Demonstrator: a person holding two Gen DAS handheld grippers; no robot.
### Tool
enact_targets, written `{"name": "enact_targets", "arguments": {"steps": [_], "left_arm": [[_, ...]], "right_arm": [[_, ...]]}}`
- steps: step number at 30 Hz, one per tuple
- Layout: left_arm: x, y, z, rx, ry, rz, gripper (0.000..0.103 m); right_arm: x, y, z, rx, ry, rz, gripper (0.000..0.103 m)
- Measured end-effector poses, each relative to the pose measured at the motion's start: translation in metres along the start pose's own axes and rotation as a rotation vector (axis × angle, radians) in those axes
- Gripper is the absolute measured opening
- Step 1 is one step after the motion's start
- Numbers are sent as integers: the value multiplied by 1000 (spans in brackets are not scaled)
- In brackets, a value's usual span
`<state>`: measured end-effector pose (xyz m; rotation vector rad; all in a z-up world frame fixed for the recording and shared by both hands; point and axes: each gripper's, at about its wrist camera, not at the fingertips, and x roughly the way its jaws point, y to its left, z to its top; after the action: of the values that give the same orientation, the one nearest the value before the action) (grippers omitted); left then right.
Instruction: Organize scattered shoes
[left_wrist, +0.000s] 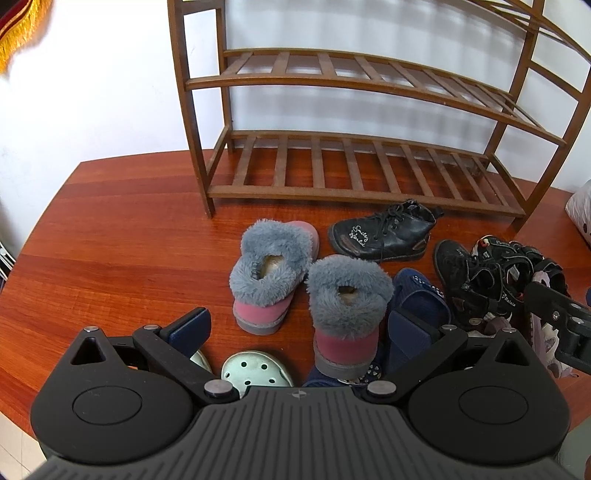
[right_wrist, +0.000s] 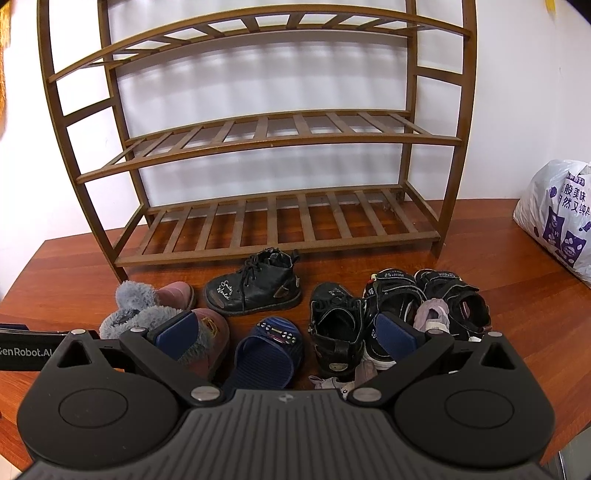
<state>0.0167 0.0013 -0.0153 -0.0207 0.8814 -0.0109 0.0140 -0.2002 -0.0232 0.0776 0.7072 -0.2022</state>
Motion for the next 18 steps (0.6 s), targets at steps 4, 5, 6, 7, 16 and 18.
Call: {"name": "enact_targets", "arguments": {"steps": [4,5,6,7,16,18], "left_arm": [[2,3,0,-1,1,-1,103],[2,4,0,-1,0,-1,103],[3,4,1,-2,-2,-1,103],[3,5,1,-2,-3,-2,103],[16,19,8,-2,17,-35,103],[20,21,11,8,25,-62,103]], "right_arm": [[2,-1,0,4,3,-2,103],[2,0,0,4,4,-3,103],[3,0,0,4,5,-4,103],[3,0,-1,5,6,-4,103],[6,0,-3,8,15,-10,103],[6,-1,-3,10,17,-16,103]]}}
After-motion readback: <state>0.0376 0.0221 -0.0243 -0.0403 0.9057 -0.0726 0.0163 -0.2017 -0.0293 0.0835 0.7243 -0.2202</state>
